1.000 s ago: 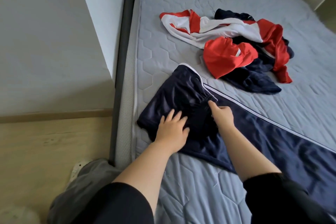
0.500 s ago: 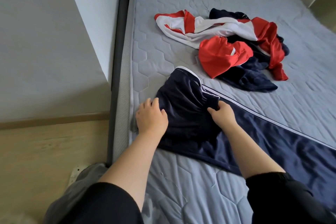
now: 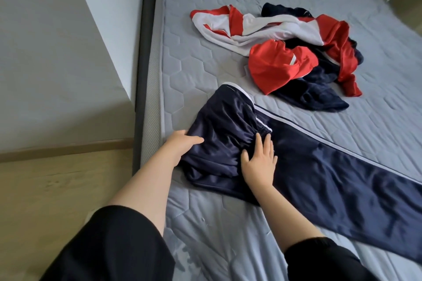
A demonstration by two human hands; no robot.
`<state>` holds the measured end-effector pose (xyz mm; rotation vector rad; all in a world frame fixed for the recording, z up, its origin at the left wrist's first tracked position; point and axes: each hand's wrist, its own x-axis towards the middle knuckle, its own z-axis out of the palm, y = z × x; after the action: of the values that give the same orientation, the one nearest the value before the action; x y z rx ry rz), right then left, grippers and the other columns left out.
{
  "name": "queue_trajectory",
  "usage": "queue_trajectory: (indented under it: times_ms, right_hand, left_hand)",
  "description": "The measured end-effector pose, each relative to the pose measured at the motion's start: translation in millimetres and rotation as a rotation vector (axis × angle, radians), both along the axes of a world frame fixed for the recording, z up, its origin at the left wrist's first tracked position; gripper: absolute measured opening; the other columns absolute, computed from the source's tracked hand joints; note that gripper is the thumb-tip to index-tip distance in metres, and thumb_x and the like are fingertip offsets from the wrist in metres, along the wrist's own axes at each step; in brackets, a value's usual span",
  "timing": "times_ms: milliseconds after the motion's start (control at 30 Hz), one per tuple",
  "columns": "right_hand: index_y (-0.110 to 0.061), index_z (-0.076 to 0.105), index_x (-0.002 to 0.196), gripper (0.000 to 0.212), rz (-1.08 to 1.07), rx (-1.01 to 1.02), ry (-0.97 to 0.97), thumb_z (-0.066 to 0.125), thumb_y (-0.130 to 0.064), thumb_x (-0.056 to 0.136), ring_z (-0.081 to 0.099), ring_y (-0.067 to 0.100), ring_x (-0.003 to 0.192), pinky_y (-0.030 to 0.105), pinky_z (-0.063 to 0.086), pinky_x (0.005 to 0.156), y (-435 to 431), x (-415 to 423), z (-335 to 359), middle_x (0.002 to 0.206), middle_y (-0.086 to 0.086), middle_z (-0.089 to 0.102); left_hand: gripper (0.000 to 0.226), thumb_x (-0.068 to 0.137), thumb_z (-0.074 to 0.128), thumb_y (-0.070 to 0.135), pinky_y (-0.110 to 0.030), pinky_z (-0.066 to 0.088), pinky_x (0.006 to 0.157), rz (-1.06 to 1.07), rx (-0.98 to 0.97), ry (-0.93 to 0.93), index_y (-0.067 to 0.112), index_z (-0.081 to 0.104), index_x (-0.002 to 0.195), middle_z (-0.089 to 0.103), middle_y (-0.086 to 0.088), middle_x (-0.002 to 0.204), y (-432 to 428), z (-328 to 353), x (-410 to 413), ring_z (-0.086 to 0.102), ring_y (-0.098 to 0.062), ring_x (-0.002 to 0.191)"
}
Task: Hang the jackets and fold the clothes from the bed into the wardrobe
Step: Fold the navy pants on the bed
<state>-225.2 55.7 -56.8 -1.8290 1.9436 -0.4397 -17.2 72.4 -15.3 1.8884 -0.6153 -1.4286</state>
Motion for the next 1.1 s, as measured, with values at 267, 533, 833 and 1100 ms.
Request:
queue_trajectory:
  times_ms: [267,533,833,1100]
  right_hand:
    - [-0.007,0.014,0.151,0.060,-0.259,-0.028,-0.365,0.042,-0.014,0.099,0.006,0.023,0.147,0.039,0.008,0.117,22,8,19,0.159,0.015,0.007]
    - [-0.007,0.012,0.152,0.056,-0.229,0.116,-0.556,0.034,-0.018,0.102,0.010,0.025,0.147,0.037,0.007,0.118,19,58,28,0.160,0.013,0.005]
    - [-0.003,0.037,0.140,0.040,0.061,0.459,-0.949,0.039,-0.002,0.100,0.053,0.033,0.121,0.040,0.046,0.100,22,131,52,0.133,0.019,0.053]
    - [-0.012,0.058,0.090,0.030,-0.245,0.548,-1.174,0.036,-0.027,0.102,0.065,0.015,0.053,0.022,0.051,0.054,-19,-1,66,0.061,0.001,0.068]
  left_hand:
    - [0.031,0.076,0.067,-0.001,-0.032,0.051,0.078,0.074,-0.143,0.152,0.010,0.067,0.106,0.070,-0.008,0.088,6,24,3,0.065,-0.026,0.084]
    - [0.028,0.078,0.067,-0.001,-0.031,0.052,0.074,0.162,-0.400,0.223,0.018,0.068,0.099,0.072,-0.003,0.090,24,55,11,0.067,-0.024,0.085]
    - [0.029,0.079,0.066,-0.003,-0.034,0.055,0.078,0.303,-0.620,0.218,0.016,0.066,0.100,0.071,-0.004,0.092,40,80,21,0.068,-0.021,0.083]
    - [0.055,0.087,0.064,0.006,-0.012,0.047,0.083,-0.282,-0.613,0.165,0.033,0.049,0.133,0.063,0.024,0.106,35,71,-47,0.061,0.001,0.101]
